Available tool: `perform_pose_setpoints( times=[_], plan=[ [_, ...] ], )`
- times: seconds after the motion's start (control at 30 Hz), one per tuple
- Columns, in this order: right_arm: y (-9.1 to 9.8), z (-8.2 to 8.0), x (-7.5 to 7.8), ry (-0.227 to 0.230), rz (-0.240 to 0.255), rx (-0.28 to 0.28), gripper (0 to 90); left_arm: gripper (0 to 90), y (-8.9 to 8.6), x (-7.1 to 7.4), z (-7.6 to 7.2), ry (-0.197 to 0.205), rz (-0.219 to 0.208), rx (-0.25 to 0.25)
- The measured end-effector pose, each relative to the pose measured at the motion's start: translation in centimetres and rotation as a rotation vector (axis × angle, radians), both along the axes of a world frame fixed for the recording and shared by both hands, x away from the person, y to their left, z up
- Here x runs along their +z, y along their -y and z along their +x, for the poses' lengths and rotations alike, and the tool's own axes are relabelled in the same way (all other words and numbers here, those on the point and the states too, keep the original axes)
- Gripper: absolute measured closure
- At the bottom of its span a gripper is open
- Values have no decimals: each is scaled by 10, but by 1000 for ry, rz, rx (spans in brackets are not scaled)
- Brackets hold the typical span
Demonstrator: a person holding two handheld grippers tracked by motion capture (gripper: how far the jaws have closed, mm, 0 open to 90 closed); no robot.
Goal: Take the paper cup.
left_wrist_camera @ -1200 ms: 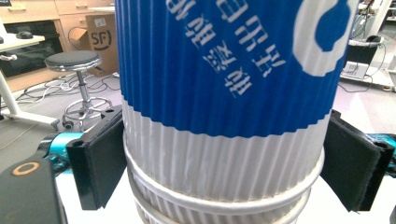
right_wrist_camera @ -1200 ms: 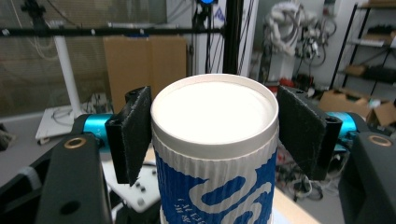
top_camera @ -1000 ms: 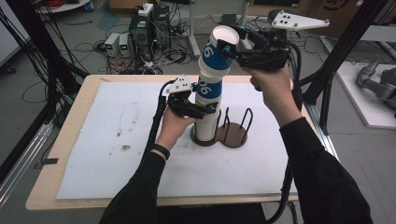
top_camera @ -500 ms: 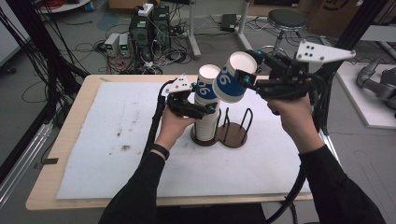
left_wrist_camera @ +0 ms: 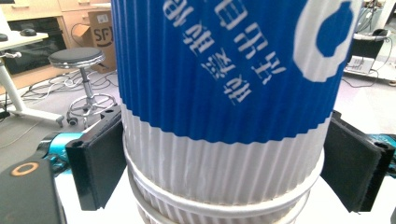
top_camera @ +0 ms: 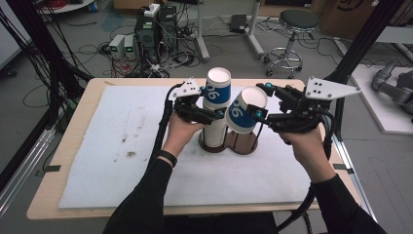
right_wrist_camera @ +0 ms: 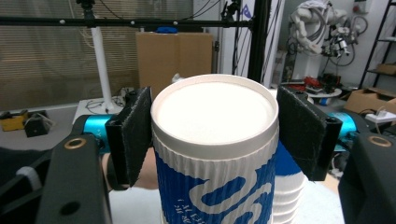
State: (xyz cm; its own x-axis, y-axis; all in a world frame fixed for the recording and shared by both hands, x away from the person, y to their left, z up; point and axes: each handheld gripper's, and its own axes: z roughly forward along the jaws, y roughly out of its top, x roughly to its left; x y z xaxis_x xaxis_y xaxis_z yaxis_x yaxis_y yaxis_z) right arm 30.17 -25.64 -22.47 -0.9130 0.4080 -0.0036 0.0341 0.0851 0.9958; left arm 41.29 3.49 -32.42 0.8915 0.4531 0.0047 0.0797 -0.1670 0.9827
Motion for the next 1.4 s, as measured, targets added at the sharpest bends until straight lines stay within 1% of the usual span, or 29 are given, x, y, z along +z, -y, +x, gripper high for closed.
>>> perform_pose_setpoints(
  times=[0.1, 0.13, 0.17, 0.2, 0.23, 0.27, 0.33, 0.37, 0.4, 0.43, 0.53, 0.63, 0.7, 0.73, 0.77, 0.87, 0.93, 1.0, 1.07, 1.13, 1.17, 1.23, 1.3, 1.4],
  plan=[
    [-3, -5, -11, -9, -10, 12, 307, 118, -1, 0, 0, -1, 3, 0],
    [-3, -5, -11, -9, -10, 12, 307, 118, -1, 0, 0, 1, 3, -2],
    [-5, -8, -19, -14, -24, 19, 307, 118, -1, 1, -1, 0, 4, -2],
    [-5, -8, -19, -14, -24, 19, 307, 118, -1, 1, -1, 0, 4, -2],
    [-6, -9, -23, -20, -29, 20, 307, 118, -1, 1, -1, 1, 5, -3],
    [-8, -11, -31, -27, -42, 24, 307, 118, -1, 1, -1, -1, 4, -1],
    [-9, -11, -34, -24, -52, 21, 307, 118, -1, 1, -1, 0, 5, -1],
    [-10, -13, -41, -32, -63, 30, 307, 118, -1, 1, -1, 1, 5, -2],
    [-10, -13, -41, -32, -63, 30, 307, 118, -1, 1, -1, 1, 5, -2],
    [-11, -15, -46, -37, -70, 28, 307, 118, -1, 0, -1, -1, 3, -1],
    [-11, -18, -56, -45, -68, 38, 307, 118, -1, 0, 0, -2, 3, -1],
    [-11, -18, -65, -65, -72, 39, 307, 116, -1, 0, 0, -1, 4, -2],
    [-11, -18, -67, -70, -73, 40, 308, 115, -1, 0, 0, 2, 7, 1],
    [-10, -17, -74, -86, -70, 39, 307, 114, -1, 0, 0, -1, 5, 1],
    [-9, -16, -77, -91, -69, 37, 307, 114, -1, 1, 0, 3, 6, 1],
    [-10, -13, -82, -106, -83, 32, 307, 114, -1, 1, 0, 0, 8, 4],
    [-9, -12, -84, -109, -76, 32, 307, 114, -2, 1, 0, 1, -4, 2],
    [-9, -11, -85, -110, -80, 27, 307, 114, -3, 2, 0, 2, -6, 0],
    [-9, -10, -86, -115, -76, 29, 307, 112, -5, 3, -1, -1, -30, 0],
    [-9, -10, -87, -113, -77, 28, 307, 93, -5, 4, -1, -3, -32, -3],
    [-8, -9, -88, -117, -79, 25, 307, 91, -6, 5, -2, -2, -18, 5],
    [-8, -9, -88, -116, -78, 26, 307, 70, -8, 6, -2, -9, -23, 13],
    [-7, -9, -88, -120, -74, 26, 307, 70, -9, 7, -4, -2, -17, 8],
    [-6, -8, -88, -121, -74, 23, 307, 70, -11, 9, -6, 6, 13, 14]
  ],
)
